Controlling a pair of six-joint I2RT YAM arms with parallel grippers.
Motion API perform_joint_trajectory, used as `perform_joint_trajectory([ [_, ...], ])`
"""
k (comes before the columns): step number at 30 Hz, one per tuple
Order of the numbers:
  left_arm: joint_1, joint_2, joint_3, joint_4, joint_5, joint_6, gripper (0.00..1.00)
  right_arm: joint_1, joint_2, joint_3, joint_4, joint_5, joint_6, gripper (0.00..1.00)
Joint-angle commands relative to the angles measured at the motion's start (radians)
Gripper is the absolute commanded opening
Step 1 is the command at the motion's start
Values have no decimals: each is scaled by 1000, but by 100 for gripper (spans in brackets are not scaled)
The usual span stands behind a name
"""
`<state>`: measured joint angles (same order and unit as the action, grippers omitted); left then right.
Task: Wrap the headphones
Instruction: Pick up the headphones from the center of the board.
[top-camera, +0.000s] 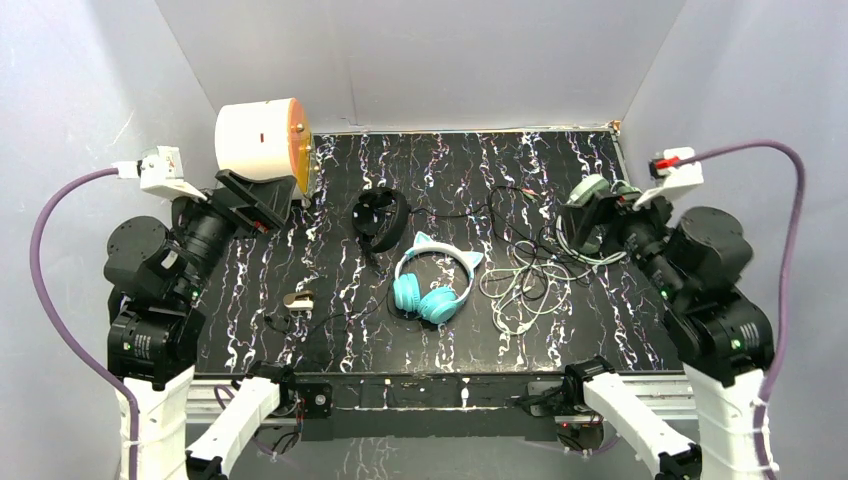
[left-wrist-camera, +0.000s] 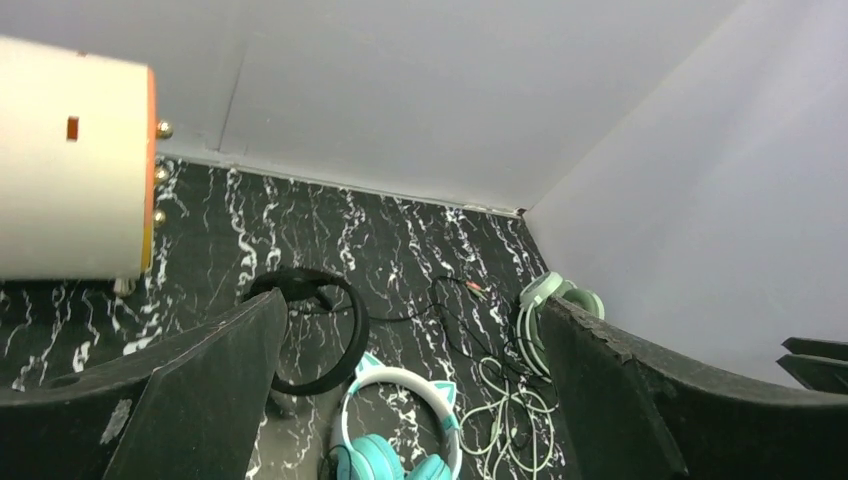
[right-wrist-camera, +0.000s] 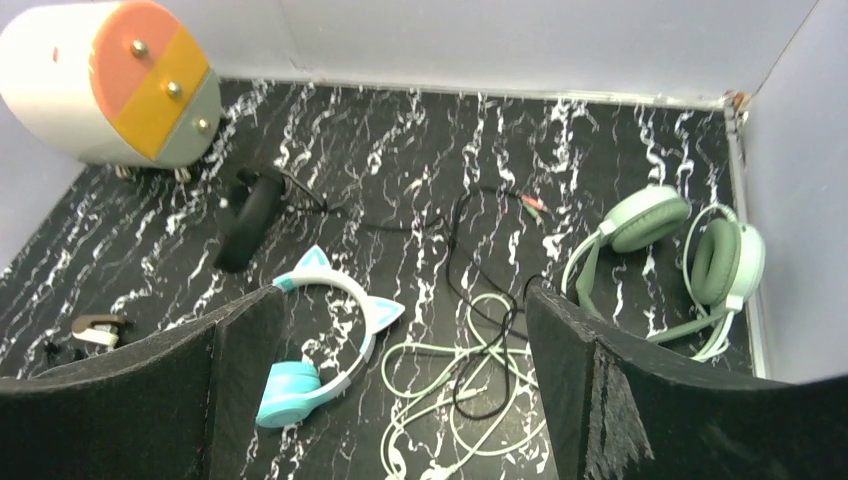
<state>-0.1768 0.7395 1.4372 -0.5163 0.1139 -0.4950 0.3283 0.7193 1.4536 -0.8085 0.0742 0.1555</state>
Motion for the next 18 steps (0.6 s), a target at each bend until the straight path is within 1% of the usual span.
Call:
perform_joint_trajectory([
  [1, 37, -11, -19, -65, -6, -50, 98, 33, 69, -31, 16, 47, 34, 99],
  [6, 69, -21, -53, -112, 0, -77, 98, 62, 148, -96, 40, 32, 56, 99],
  [11, 92, -18, -81, -178, 22, -96, 98, 82, 244, -165, 67, -30, 72, 99],
  [14, 100, -9, -96, -219, 51, -99, 98, 90, 313, -202, 91, -88, 82, 99],
  [18, 108, 4, -133, -257, 129, -104, 98, 95, 389, -273, 164, -203, 102, 99],
])
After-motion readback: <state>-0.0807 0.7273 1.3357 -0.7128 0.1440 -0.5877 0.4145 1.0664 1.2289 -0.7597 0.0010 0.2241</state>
